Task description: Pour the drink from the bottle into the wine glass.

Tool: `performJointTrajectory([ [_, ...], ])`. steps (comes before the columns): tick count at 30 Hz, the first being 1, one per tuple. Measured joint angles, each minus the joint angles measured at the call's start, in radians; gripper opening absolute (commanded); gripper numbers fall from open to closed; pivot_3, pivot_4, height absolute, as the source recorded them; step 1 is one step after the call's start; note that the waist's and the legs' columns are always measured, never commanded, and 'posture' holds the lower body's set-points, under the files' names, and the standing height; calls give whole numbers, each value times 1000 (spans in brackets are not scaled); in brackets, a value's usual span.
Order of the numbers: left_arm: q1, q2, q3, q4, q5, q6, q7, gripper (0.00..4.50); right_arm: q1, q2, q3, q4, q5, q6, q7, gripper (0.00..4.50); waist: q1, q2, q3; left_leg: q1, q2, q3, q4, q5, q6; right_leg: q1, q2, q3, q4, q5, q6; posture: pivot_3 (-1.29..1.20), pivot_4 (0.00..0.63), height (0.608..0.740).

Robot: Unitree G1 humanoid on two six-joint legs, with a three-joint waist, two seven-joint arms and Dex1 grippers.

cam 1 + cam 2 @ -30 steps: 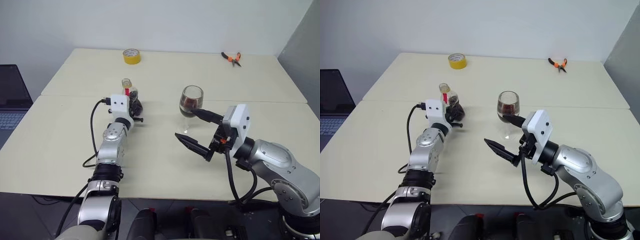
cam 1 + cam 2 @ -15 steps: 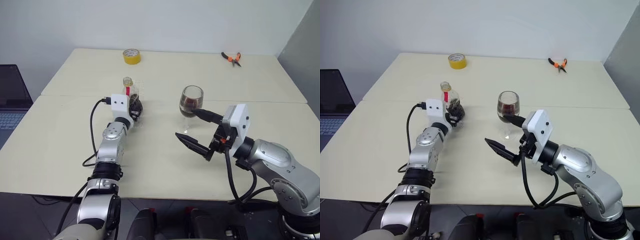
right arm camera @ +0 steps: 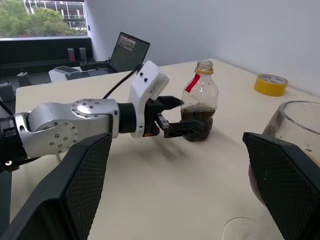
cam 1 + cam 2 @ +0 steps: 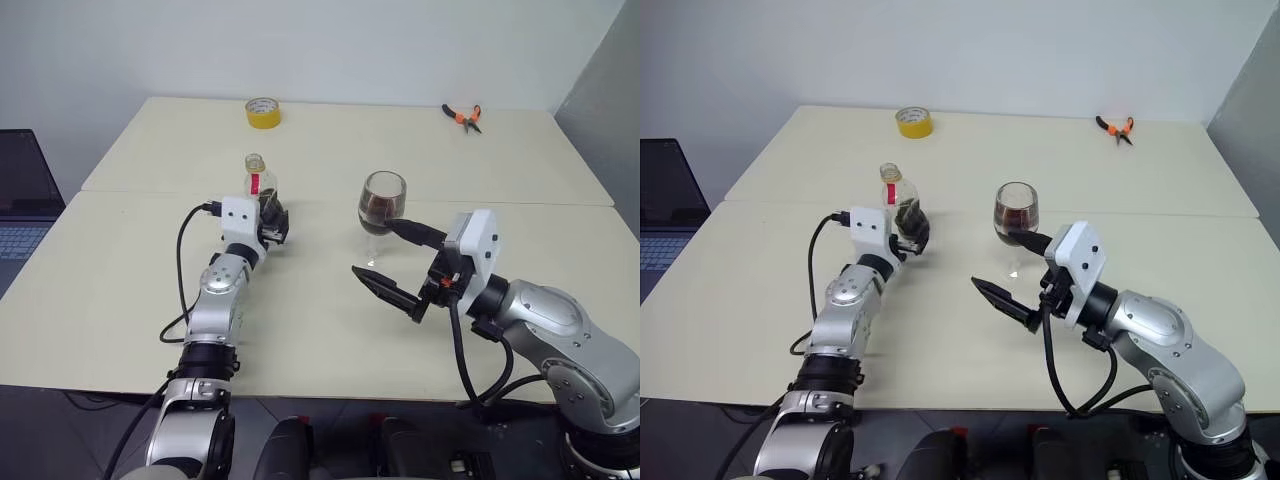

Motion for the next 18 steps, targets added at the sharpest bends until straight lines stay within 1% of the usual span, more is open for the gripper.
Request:
performJointTrajectory([
  [3,61,20,22,-101,-24,36,-16,4464,48,-2,-4,0,-16,-29,2,4500,0,0,0,0,0,0,0,0,0,0,0,0,0,0,0,0,150,740],
  [6,128,24,43,-219,-54,86,-18,4464,132,4,-9,9,-77,-124,7,4500,1,0,0,0,0,0,0,0,0,1,0,0,-2,0,0,0,150,740],
  [8,182,21,59,-312,-80,122,-14,4464,207,40,-19,48,-121,-221,12,4500,1,-1,0,0,0,0,0,0,0,1,0,0,-2,0,0,0,150,740],
  [12,250,16,50,-416,-70,160,9,4464,284,115,-34,148,-188,-378,1,4500,1,-1,-1,2,0,0,-1,0,0,2,0,0,-2,0,0,0,150,740],
  [15,288,1,42,-437,-60,164,22,4464,317,204,-69,267,-254,-500,-58,4500,1,-1,-1,2,0,0,-1,0,0,2,0,0,-2,0,0,0,150,740],
  [18,305,-18,36,-437,-56,160,34,4464,318,263,-84,345,-303,-577,-107,4500,2,-1,-1,2,0,0,-1,0,0,2,0,0,-2,0,0,0,150,740],
])
